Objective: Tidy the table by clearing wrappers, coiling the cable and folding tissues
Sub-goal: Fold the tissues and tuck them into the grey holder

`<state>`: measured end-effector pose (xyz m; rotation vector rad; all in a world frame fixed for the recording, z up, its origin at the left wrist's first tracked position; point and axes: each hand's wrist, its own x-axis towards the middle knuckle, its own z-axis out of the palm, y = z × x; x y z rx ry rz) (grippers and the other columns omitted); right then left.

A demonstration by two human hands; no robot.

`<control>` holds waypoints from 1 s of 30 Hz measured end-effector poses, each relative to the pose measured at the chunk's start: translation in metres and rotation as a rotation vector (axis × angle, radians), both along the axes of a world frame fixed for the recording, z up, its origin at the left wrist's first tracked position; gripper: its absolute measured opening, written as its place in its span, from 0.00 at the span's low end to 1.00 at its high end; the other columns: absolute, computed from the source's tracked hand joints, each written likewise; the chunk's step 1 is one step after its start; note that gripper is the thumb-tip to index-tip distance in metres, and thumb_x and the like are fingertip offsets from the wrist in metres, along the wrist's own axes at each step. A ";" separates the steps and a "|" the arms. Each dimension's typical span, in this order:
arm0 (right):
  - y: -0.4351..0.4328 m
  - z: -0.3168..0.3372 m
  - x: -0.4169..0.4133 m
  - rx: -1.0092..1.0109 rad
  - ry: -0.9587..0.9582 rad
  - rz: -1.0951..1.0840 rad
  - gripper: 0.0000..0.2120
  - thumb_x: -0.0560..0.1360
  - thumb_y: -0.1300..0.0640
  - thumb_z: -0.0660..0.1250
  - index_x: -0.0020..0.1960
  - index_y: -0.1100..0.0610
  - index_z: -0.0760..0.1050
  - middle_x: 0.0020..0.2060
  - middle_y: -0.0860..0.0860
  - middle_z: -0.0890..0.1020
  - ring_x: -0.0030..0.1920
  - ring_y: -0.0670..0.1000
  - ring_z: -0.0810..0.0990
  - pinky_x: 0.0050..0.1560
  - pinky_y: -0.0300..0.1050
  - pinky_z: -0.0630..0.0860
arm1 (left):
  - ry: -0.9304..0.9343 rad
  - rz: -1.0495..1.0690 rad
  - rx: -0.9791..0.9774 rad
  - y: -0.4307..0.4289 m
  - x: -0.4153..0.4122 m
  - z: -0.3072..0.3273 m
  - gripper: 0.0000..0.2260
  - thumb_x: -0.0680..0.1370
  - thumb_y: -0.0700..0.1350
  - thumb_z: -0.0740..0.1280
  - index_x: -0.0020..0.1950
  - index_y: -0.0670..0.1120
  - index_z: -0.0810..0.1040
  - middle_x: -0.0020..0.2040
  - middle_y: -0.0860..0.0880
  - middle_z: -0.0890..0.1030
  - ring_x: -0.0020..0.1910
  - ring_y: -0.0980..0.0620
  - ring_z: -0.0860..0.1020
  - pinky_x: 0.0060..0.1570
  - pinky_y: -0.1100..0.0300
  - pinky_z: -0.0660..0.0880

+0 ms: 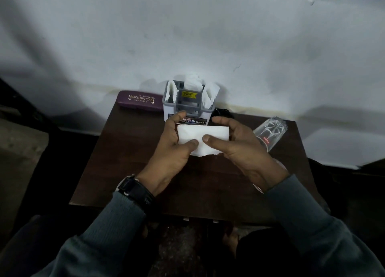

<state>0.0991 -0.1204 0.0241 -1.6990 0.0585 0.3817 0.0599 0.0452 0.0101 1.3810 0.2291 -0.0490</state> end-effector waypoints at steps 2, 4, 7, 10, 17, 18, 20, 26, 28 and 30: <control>-0.001 0.003 -0.001 0.022 -0.001 0.023 0.25 0.70 0.59 0.81 0.65 0.50 0.78 0.58 0.51 0.85 0.57 0.53 0.86 0.50 0.49 0.84 | 0.015 0.052 -0.035 0.002 0.002 -0.001 0.32 0.76 0.26 0.68 0.74 0.50 0.67 0.64 0.42 0.80 0.62 0.43 0.81 0.60 0.48 0.80; -0.001 0.006 -0.002 0.033 -0.003 0.053 0.23 0.70 0.60 0.80 0.63 0.52 0.80 0.57 0.51 0.86 0.57 0.52 0.86 0.51 0.48 0.84 | 0.037 0.104 -0.087 0.003 0.004 -0.001 0.32 0.74 0.25 0.69 0.74 0.49 0.69 0.58 0.43 0.83 0.58 0.43 0.83 0.56 0.47 0.81; 0.004 0.011 -0.006 0.080 -0.055 0.005 0.16 0.73 0.64 0.77 0.60 0.56 0.82 0.53 0.53 0.88 0.55 0.55 0.87 0.48 0.46 0.85 | 0.064 0.136 -0.176 0.004 0.005 0.001 0.31 0.74 0.25 0.70 0.73 0.47 0.70 0.51 0.45 0.84 0.53 0.46 0.83 0.52 0.48 0.82; 0.007 0.017 -0.008 0.160 -0.074 -0.076 0.12 0.74 0.66 0.76 0.56 0.57 0.83 0.50 0.53 0.89 0.53 0.54 0.88 0.51 0.48 0.85 | 0.087 0.150 -0.236 0.006 0.005 0.004 0.28 0.74 0.27 0.72 0.69 0.47 0.74 0.54 0.43 0.83 0.54 0.45 0.83 0.50 0.50 0.84; 0.016 0.022 -0.008 0.010 -0.226 -0.107 0.10 0.74 0.64 0.77 0.54 0.55 0.84 0.42 0.48 0.89 0.45 0.45 0.87 0.43 0.38 0.82 | 0.136 0.187 -0.307 0.008 0.005 0.010 0.23 0.74 0.27 0.72 0.65 0.45 0.76 0.49 0.47 0.84 0.50 0.48 0.84 0.42 0.57 0.84; 0.015 0.025 -0.002 -0.082 -0.305 -0.113 0.10 0.74 0.63 0.77 0.53 0.54 0.83 0.42 0.46 0.88 0.44 0.44 0.86 0.42 0.39 0.81 | 0.142 0.221 -0.280 0.011 0.005 0.010 0.23 0.75 0.28 0.72 0.66 0.45 0.75 0.48 0.48 0.84 0.52 0.48 0.84 0.46 0.55 0.84; 0.013 0.031 0.015 -0.301 -0.496 -0.100 0.10 0.74 0.59 0.77 0.55 0.52 0.83 0.43 0.43 0.86 0.43 0.43 0.85 0.45 0.37 0.80 | 0.171 0.306 -0.240 0.019 0.006 0.011 0.24 0.75 0.29 0.71 0.67 0.47 0.73 0.50 0.49 0.85 0.56 0.47 0.84 0.53 0.54 0.83; 0.026 0.051 0.067 -0.636 -0.791 0.099 0.18 0.75 0.54 0.74 0.64 0.53 0.79 0.51 0.45 0.84 0.53 0.45 0.81 0.61 0.41 0.76 | 0.287 0.469 -0.348 0.038 0.008 0.010 0.23 0.78 0.36 0.71 0.70 0.50 0.70 0.56 0.48 0.85 0.55 0.50 0.84 0.55 0.54 0.80; 0.033 0.047 0.077 -0.755 -0.814 0.175 0.20 0.75 0.52 0.72 0.66 0.52 0.77 0.52 0.50 0.85 0.55 0.53 0.82 0.66 0.54 0.73 | 0.294 0.472 -0.333 0.039 0.008 0.009 0.23 0.78 0.38 0.72 0.70 0.51 0.70 0.56 0.50 0.85 0.54 0.50 0.84 0.54 0.54 0.80; 0.039 0.042 0.081 -0.843 -0.811 0.219 0.20 0.76 0.51 0.71 0.67 0.49 0.75 0.50 0.53 0.84 0.57 0.54 0.81 0.69 0.51 0.66 | 0.298 0.468 -0.335 0.040 0.008 0.008 0.23 0.78 0.38 0.72 0.70 0.51 0.70 0.57 0.50 0.85 0.54 0.51 0.85 0.52 0.55 0.81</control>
